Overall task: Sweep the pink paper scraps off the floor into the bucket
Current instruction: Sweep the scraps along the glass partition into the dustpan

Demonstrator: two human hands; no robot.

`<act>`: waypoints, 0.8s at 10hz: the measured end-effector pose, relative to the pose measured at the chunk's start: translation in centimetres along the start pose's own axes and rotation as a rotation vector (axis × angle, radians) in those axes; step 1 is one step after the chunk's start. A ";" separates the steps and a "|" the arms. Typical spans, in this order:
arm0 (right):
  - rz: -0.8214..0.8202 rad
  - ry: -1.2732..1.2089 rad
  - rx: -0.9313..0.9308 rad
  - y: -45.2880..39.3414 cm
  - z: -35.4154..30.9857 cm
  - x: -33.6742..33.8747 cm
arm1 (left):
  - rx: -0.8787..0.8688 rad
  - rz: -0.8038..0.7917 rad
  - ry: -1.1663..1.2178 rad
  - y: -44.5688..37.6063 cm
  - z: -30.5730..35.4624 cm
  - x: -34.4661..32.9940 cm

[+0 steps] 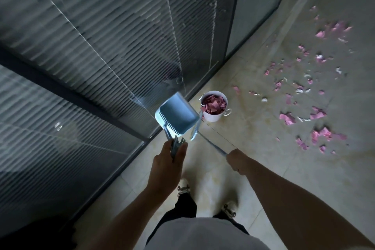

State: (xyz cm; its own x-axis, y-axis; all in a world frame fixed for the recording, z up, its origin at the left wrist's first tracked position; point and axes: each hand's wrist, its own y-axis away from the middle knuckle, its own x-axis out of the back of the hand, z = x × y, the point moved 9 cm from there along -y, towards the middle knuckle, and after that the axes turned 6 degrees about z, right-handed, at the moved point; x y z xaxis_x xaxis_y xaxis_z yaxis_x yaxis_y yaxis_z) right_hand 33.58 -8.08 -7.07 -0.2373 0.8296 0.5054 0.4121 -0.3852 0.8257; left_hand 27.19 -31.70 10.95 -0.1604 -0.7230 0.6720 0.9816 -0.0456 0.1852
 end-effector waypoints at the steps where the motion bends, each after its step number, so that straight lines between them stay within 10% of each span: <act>1: 0.036 0.125 0.027 0.3 2.0 1.0 | 0.026 -0.016 0.025 -0.7 -0.4 -1.0; 5: 0.152 0.263 -0.040 2.9 13.1 8.2 | 0.313 -0.035 0.201 -1.4 -5.0 -8.8; 8: 0.124 0.297 0.101 3.0 9.7 8.3 | 0.451 0.095 0.168 -0.7 -7.9 -8.3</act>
State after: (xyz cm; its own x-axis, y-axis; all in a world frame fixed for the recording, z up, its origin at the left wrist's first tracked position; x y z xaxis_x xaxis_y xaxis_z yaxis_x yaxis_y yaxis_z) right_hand 41.41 1.57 -2.82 -0.4196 0.6193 0.6637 0.5355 -0.4215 0.7318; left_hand 28.61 -31.13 -0.43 -0.0168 -0.8124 0.5828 0.8425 0.3024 0.4458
